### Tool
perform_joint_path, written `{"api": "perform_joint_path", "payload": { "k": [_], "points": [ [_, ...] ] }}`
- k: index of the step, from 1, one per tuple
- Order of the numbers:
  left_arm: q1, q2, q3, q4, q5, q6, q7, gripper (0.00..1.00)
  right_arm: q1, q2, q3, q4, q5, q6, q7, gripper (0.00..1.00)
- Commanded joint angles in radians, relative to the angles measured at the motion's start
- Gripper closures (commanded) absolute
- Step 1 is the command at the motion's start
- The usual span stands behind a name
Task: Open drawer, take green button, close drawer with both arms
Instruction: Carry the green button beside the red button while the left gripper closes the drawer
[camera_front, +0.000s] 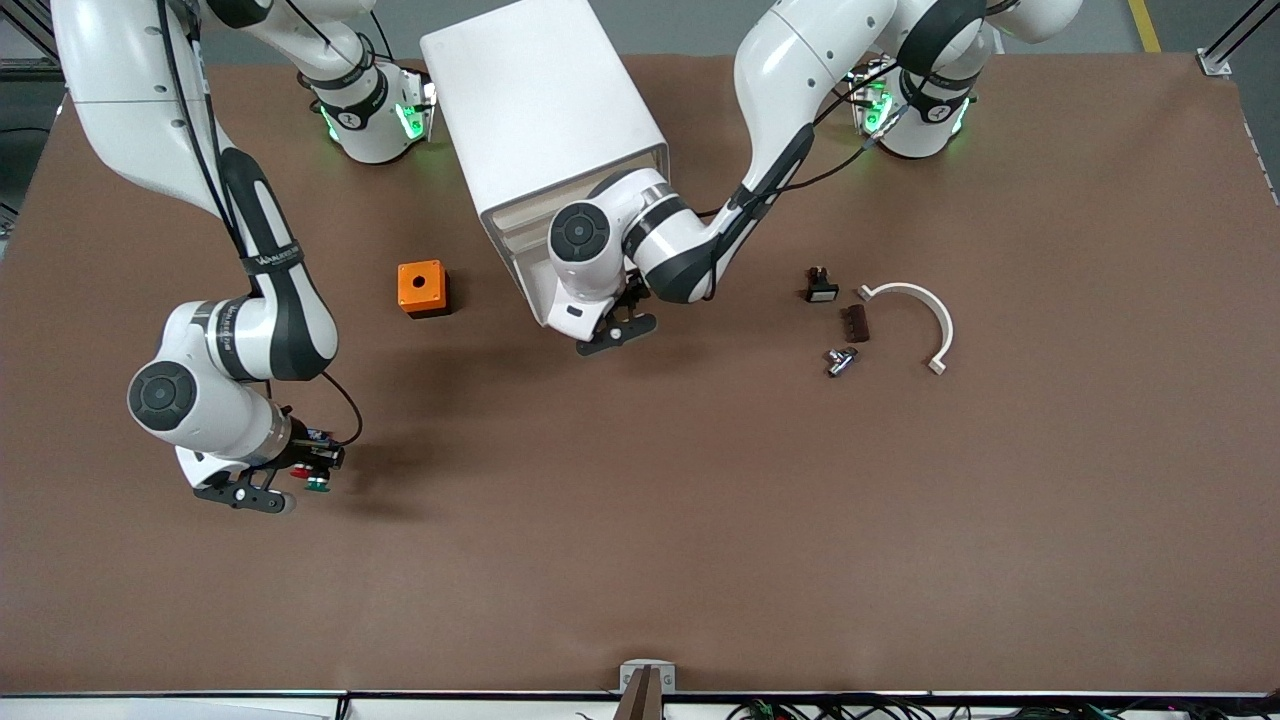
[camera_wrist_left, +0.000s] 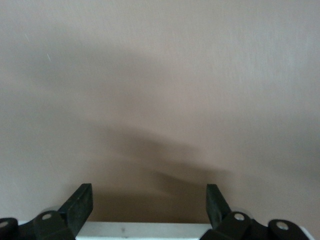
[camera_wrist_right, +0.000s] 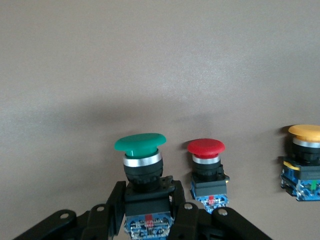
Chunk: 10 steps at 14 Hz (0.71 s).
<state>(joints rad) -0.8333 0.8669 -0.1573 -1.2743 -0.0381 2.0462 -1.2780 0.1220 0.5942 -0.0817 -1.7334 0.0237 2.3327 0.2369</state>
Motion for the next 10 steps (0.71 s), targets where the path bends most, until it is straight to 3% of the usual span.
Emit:
{"api": "perform_joint_path", "payload": {
  "k": [1,5,10],
  "points": [
    [-0.004,-0.014,-0.011,-0.017,-0.037,0.012,-0.003,0.0,-0.016,0.001,0.019,-0.043,0.012,0.069,-0.018,1.0],
    [-0.029,-0.014,-0.021,-0.031,-0.043,0.012,-0.001,0.0,-0.001,0.029,0.02,-0.054,0.012,0.1,-0.002,1.0],
    [-0.042,-0.014,-0.022,-0.031,-0.196,0.012,0.0,0.0,0.028,0.027,0.02,-0.087,0.068,0.118,0.002,1.0]
  ]
}}
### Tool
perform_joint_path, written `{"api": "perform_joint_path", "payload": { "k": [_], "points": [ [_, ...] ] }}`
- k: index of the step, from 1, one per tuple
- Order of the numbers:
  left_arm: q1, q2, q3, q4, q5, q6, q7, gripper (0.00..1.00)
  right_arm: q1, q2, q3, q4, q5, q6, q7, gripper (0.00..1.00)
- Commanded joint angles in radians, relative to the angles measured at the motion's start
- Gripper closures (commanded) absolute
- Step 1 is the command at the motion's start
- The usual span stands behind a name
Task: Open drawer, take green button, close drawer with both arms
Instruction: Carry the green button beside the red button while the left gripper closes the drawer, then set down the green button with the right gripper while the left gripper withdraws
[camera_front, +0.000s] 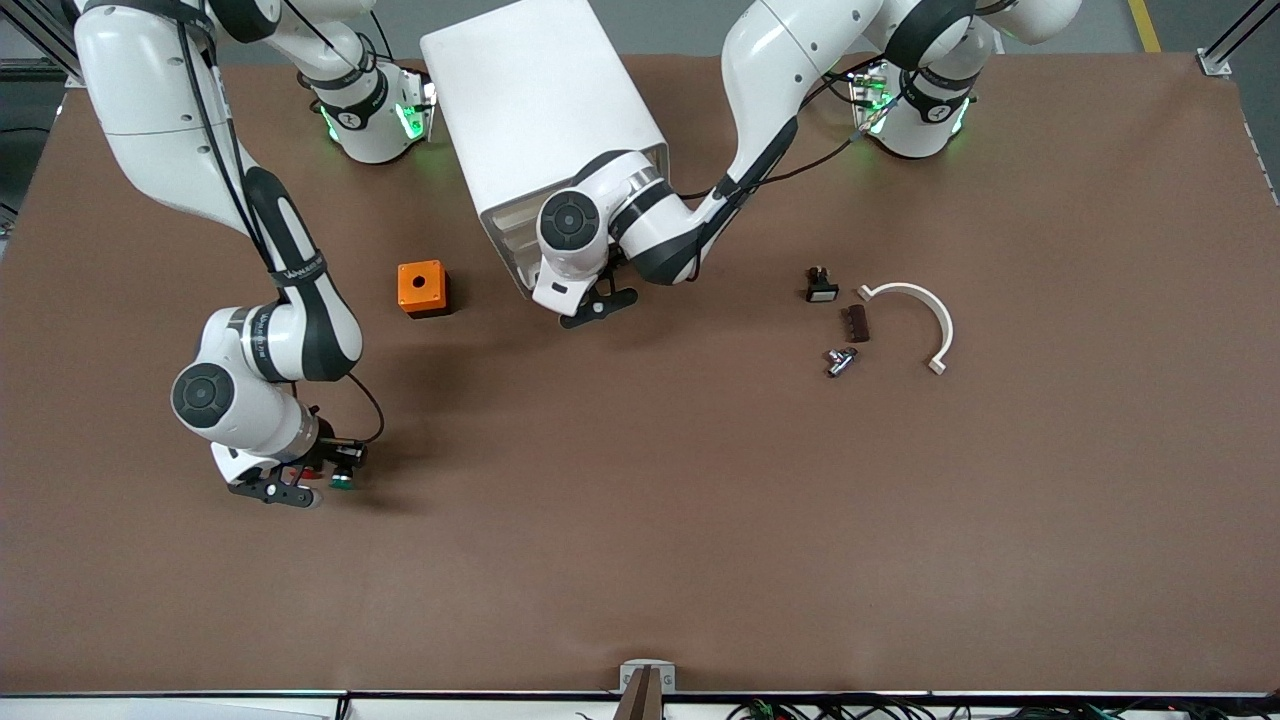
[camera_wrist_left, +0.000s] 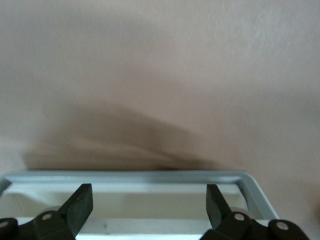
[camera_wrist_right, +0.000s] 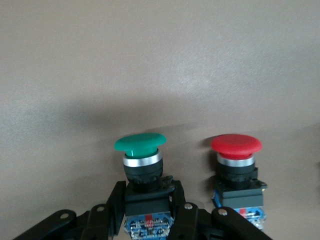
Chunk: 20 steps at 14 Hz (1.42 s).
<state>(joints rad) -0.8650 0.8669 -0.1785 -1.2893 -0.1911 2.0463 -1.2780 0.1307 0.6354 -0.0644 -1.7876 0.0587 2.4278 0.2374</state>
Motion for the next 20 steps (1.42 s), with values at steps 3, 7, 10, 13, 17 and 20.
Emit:
{"api": "perform_joint_path", "payload": {
  "k": [3,7,10,13,17,20],
  "points": [
    [-0.014,-0.014,-0.001,-0.018,-0.091,0.012,-0.003,0.0,0.055,-0.023,0.003,-0.056,0.043,0.033,0.043,1.0],
    [-0.015,-0.014,-0.001,-0.024,-0.136,0.012,-0.003,0.0,0.072,-0.039,0.003,-0.094,0.043,0.05,0.065,1.0],
    [-0.006,-0.019,-0.001,-0.021,-0.134,0.011,-0.003,0.0,0.072,-0.072,0.002,-0.13,0.043,0.05,0.063,1.0],
    [0.015,-0.028,0.013,-0.019,-0.128,0.012,-0.003,0.0,0.072,-0.091,0.002,-0.151,0.043,0.05,0.063,1.0],
    [0.104,-0.046,0.013,-0.013,-0.12,0.012,-0.004,0.0,0.072,-0.094,0.002,-0.157,0.043,0.051,0.066,0.99],
    [0.159,-0.066,0.017,-0.015,-0.072,0.011,-0.004,0.0,0.072,-0.092,0.002,-0.161,0.043,0.06,0.066,0.98]
  ]
}}
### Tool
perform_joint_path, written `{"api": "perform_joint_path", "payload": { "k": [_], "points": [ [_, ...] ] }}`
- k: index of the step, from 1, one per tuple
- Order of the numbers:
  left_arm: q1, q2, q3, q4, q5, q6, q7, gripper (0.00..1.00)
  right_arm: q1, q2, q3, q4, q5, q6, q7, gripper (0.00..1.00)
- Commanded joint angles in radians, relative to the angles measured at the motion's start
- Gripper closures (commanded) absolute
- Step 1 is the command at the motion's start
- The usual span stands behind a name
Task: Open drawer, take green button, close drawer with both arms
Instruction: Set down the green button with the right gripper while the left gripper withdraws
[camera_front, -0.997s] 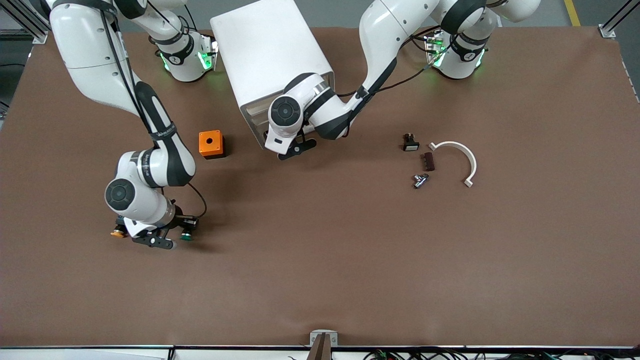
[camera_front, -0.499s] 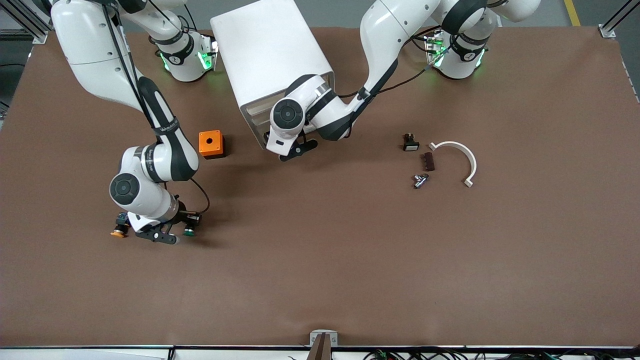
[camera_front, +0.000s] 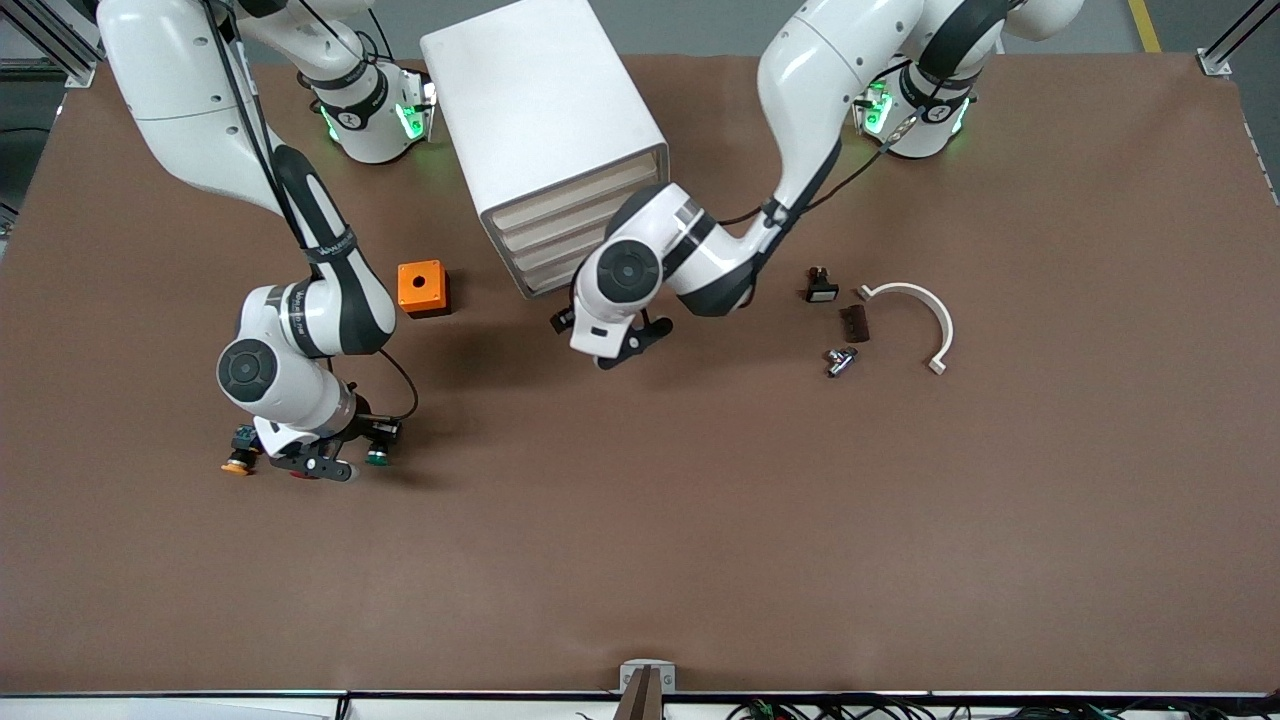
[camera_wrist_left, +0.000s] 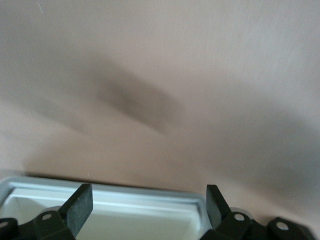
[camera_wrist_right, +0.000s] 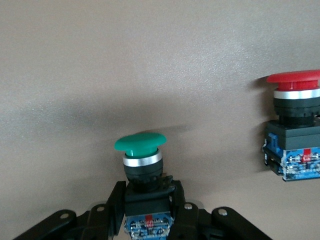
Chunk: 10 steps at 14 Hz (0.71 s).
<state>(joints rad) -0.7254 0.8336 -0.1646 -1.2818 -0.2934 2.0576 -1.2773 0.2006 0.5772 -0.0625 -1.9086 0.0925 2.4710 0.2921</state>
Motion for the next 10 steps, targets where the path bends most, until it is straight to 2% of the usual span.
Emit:
{"api": "perform_joint_path", "payload": {
  "k": [1,3,6,10],
  "points": [
    [0.038,-0.034,0.004,-0.022,0.072,-0.001,-0.004,0.0,0.002,-0.034,0.0,-0.038,0.009,0.019,0.013,0.98],
    [0.072,-0.04,0.002,-0.024,0.127,-0.001,-0.013,0.0,0.002,-0.033,0.0,-0.038,0.009,0.02,0.013,0.98],
    [0.115,-0.054,-0.006,-0.022,0.134,-0.016,-0.008,0.0,0.002,-0.03,0.0,-0.038,0.009,0.042,0.013,0.98],
    [0.188,-0.157,0.0,-0.025,0.151,-0.169,0.122,0.0,0.005,-0.026,0.0,-0.037,0.009,0.048,0.024,0.98]
  ]
}}
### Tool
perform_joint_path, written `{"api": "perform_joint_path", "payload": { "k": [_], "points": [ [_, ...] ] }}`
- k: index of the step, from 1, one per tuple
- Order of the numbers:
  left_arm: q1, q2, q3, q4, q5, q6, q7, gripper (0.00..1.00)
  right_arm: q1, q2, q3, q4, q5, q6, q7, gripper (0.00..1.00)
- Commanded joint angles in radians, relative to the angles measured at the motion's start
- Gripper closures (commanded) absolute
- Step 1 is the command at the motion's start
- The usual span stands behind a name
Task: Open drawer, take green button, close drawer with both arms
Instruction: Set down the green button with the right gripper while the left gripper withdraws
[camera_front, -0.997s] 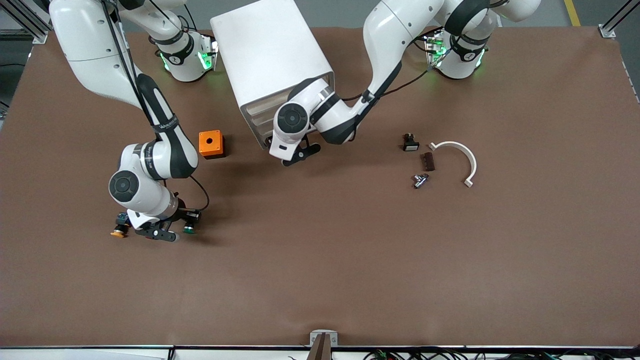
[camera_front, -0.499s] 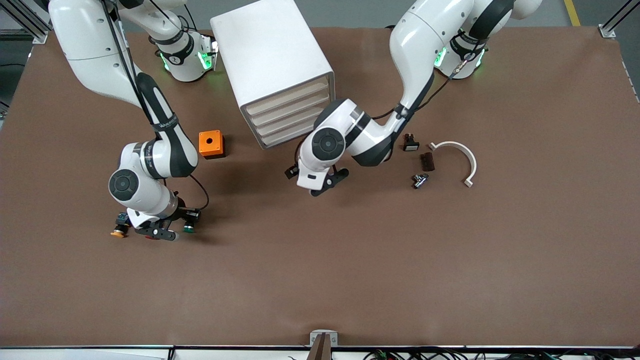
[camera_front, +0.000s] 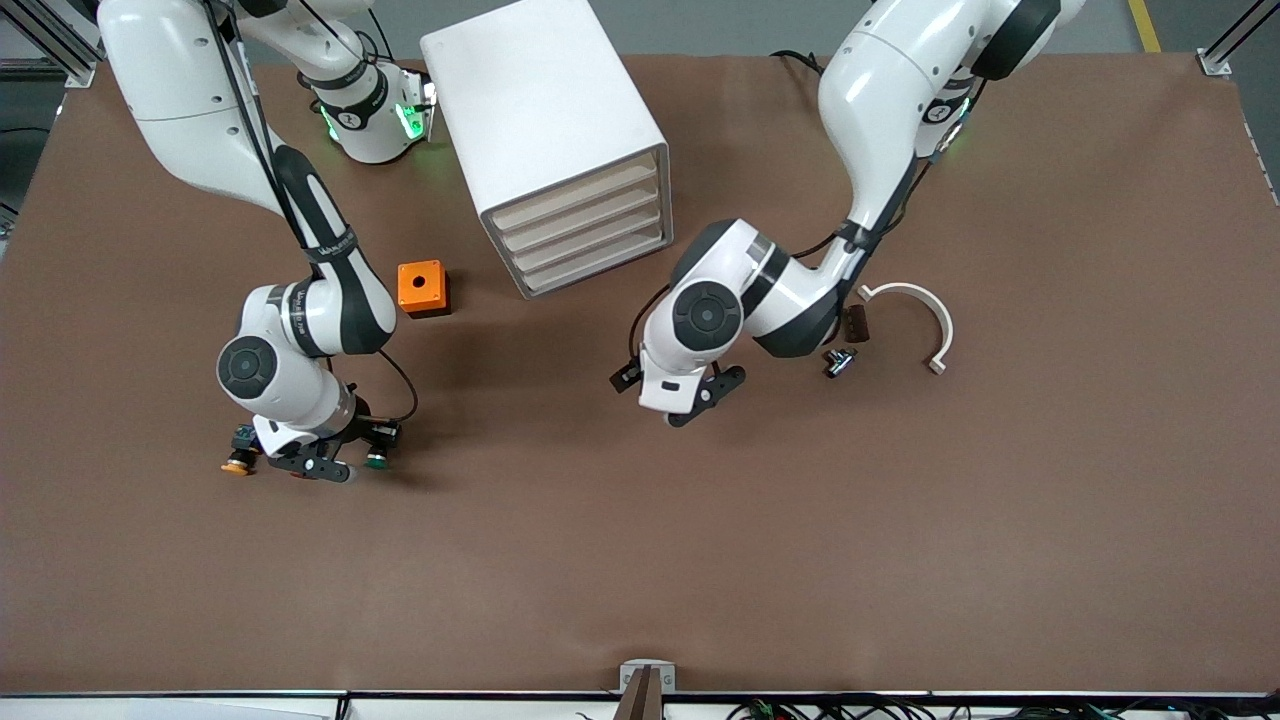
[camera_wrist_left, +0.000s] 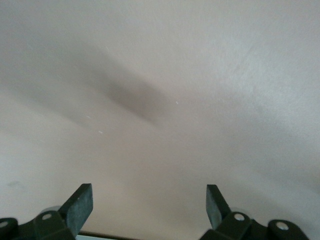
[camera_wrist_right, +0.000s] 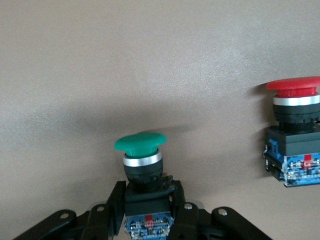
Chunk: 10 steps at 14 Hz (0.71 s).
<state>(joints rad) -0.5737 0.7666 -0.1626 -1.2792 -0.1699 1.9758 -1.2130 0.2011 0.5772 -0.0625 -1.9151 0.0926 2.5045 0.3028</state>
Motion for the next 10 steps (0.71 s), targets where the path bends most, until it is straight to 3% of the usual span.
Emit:
{"api": "perform_joint_path", "payload": {
  "k": [1,3,5,6,7,10],
  "points": [
    [0.07,-0.14,-0.002,-0.028,0.044,-0.163,0.122,0.0,0.004,-0.025,0.0,-0.03,0.009,0.017,0.013,0.98],
    [0.13,-0.229,-0.003,-0.029,0.046,-0.303,0.283,0.01,0.004,-0.023,0.0,-0.03,0.009,0.024,0.013,0.91],
    [0.204,-0.309,-0.003,-0.035,0.047,-0.466,0.48,0.01,0.004,-0.023,0.0,-0.03,0.009,0.027,0.013,0.66],
    [0.233,-0.343,-0.003,-0.038,0.049,-0.516,0.544,0.01,0.004,-0.023,0.0,-0.03,0.009,0.027,0.013,0.47],
    [0.265,-0.389,-0.003,-0.07,0.05,-0.538,0.603,0.0,0.009,-0.023,0.0,-0.03,0.009,0.031,0.015,0.02],
    [0.34,-0.534,-0.006,-0.222,0.099,-0.537,0.742,0.0,0.011,-0.023,0.0,-0.032,0.009,0.037,0.015,0.0]
  ]
}}
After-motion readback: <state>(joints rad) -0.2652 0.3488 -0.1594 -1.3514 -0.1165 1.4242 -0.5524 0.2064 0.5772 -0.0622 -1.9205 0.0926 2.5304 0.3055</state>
